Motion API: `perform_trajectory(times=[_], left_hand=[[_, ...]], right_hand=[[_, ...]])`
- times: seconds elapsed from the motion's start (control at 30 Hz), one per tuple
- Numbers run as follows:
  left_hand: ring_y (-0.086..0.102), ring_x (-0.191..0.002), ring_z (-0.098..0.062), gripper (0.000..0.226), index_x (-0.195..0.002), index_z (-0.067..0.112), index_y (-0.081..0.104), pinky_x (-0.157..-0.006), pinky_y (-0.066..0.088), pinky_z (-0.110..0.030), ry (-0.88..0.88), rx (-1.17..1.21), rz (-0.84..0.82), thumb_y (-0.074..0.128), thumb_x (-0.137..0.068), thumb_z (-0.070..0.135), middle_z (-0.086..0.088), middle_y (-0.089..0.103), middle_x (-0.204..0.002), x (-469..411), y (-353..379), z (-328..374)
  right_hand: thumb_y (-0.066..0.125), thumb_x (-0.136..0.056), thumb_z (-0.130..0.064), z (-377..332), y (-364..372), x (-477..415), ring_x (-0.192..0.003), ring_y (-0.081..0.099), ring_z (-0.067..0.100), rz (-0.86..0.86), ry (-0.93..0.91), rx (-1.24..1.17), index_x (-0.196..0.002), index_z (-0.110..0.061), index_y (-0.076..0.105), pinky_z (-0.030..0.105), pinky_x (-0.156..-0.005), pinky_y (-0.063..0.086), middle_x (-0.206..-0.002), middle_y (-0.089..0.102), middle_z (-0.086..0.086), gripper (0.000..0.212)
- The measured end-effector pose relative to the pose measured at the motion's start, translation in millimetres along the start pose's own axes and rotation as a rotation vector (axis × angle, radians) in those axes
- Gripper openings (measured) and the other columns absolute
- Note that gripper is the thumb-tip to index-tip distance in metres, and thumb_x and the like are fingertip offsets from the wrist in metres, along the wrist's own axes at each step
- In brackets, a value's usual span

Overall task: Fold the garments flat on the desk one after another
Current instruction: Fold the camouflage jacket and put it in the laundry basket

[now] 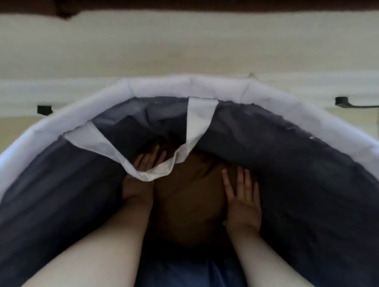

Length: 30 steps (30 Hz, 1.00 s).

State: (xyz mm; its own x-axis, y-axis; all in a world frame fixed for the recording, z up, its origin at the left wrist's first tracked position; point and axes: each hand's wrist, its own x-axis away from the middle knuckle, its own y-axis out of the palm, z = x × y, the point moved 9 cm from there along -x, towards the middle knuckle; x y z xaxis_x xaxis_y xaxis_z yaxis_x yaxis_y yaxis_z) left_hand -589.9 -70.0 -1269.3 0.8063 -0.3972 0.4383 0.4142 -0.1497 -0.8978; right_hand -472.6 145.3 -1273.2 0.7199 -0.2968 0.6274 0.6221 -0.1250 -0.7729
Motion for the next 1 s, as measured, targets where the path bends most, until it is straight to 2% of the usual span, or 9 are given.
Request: perform_trajectory(times=[0.1, 0.2, 0.27, 0.33, 0.4, 0.5, 0.7, 0.9, 1.0], left_hand=[[0.012, -0.147, -0.021, 0.057, -0.154, 0.018, -0.001, -0.116, 0.016, -0.03, -0.059, -0.064, -0.359, 0.025, -0.104, 0.02, -0.005, -0.001, -0.162, 11.5, -17.4, 2.1], [0.031, -0.139, -0.026, 0.06, -0.151, 0.017, 0.018, -0.112, 0.027, -0.034, -0.097, -0.077, -0.481, 0.043, -0.097, 0.016, -0.008, 0.026, -0.155, 39.5, -63.4, 5.1], [0.049, -0.123, -0.027, 0.048, -0.139, 0.018, 0.037, -0.097, 0.043, -0.038, -0.13, -0.039, -0.582, 0.048, -0.093, 0.013, -0.008, 0.046, -0.139, 61.9, -102.9, 7.3], [0.057, -0.111, -0.027, 0.035, -0.127, 0.02, 0.048, -0.084, 0.048, -0.037, -0.065, -0.007, -0.64, 0.049, -0.092, 0.019, -0.006, 0.056, -0.125, 79.3, -154.9, 21.7], [0.056, -0.113, -0.026, 0.036, -0.129, 0.022, 0.049, -0.086, 0.045, -0.038, 0.098, -0.027, -0.674, 0.048, -0.093, 0.025, -0.004, 0.056, -0.125, 103.2, -217.4, 46.1], [0.056, -0.114, -0.02, 0.038, -0.132, 0.029, 0.047, -0.088, 0.046, -0.036, 0.185, 0.054, -0.554, 0.046, -0.095, 0.033, 0.004, 0.057, -0.126, 129.1, -340.3, 78.9], [0.06, -0.102, -0.013, 0.025, -0.117, 0.033, 0.057, -0.081, 0.05, -0.031, 0.237, 0.338, -0.201, 0.044, -0.096, 0.031, 0.013, 0.064, -0.112, 148.1, -586.8, 144.9], [0.06, -0.09, -0.013, 0.019, -0.112, 0.03, 0.059, -0.07, 0.047, -0.027, 0.536, 0.492, 0.061, 0.048, -0.096, 0.028, 0.013, 0.061, -0.1, 200.9, -847.8, 261.4], [0.063, -0.082, -0.014, 0.015, -0.106, 0.03, 0.061, -0.071, 0.049, -0.028, 0.681, 0.539, 0.136, 0.052, -0.094, 0.027, 0.015, 0.06, -0.091, 248.8, -939.5, 327.3]], right_hand=[[0.037, -0.098, -0.022, -3.6, -31.6, 7.3, -0.144, -0.024, 0.023, -0.21, -0.045, -0.001, -0.149, -0.032, -0.02, 0.039, -0.117, -0.007, -0.149, -0.037, 0.001, 0.077], [0.034, -0.098, -0.014, -8.9, -79.6, 38.9, -0.148, -0.007, 0.024, -0.247, 0.005, -0.165, -0.154, -0.024, -0.005, 0.039, -0.116, 0.015, -0.161, -0.011, 0.003, 0.069], [0.04, -0.095, -0.013, -10.4, -134.8, 72.1, -0.146, 0.014, 0.026, -0.179, 0.034, -0.294, -0.153, -0.02, 0.011, 0.038, -0.111, 0.03, -0.16, 0.008, 0.004, 0.066], [0.039, -0.093, -0.011, -10.1, -185.5, 105.7, -0.13, 0.043, 0.027, -0.109, 0.078, -0.398, -0.144, -0.019, 0.035, 0.038, -0.098, 0.043, -0.148, 0.036, 0.006, 0.051], [0.038, -0.093, -0.013, -0.6, -248.7, 149.8, -0.11, 0.056, 0.026, -0.054, 0.127, -0.49, -0.128, -0.019, 0.052, 0.036, -0.085, 0.049, -0.126, 0.056, 0.004, 0.038], [0.041, -0.094, -0.02, 29.0, -354.4, 219.1, -0.106, 0.058, 0.021, 0.079, 0.154, -0.616, -0.121, -0.024, 0.058, 0.033, -0.084, 0.047, -0.118, 0.061, -0.004, 0.032], [0.045, -0.097, -0.025, 123.4, -558.2, 332.7, -0.105, 0.058, 0.014, 0.392, 0.201, -0.704, -0.116, -0.026, 0.061, 0.028, -0.08, 0.043, -0.116, 0.061, -0.008, 0.024], [0.048, -0.097, -0.028, 248.0, -741.9, 498.7, -0.099, 0.06, 0.015, 0.784, 0.374, -0.748, -0.109, -0.025, 0.064, 0.03, -0.078, 0.045, -0.111, 0.063, -0.008, 0.02], [0.049, -0.097, -0.029, 303.0, -790.8, 589.5, -0.097, 0.061, 0.015, 0.924, 0.46, -0.766, -0.108, -0.023, 0.065, 0.028, -0.078, 0.045, -0.109, 0.064, -0.006, 0.02]])
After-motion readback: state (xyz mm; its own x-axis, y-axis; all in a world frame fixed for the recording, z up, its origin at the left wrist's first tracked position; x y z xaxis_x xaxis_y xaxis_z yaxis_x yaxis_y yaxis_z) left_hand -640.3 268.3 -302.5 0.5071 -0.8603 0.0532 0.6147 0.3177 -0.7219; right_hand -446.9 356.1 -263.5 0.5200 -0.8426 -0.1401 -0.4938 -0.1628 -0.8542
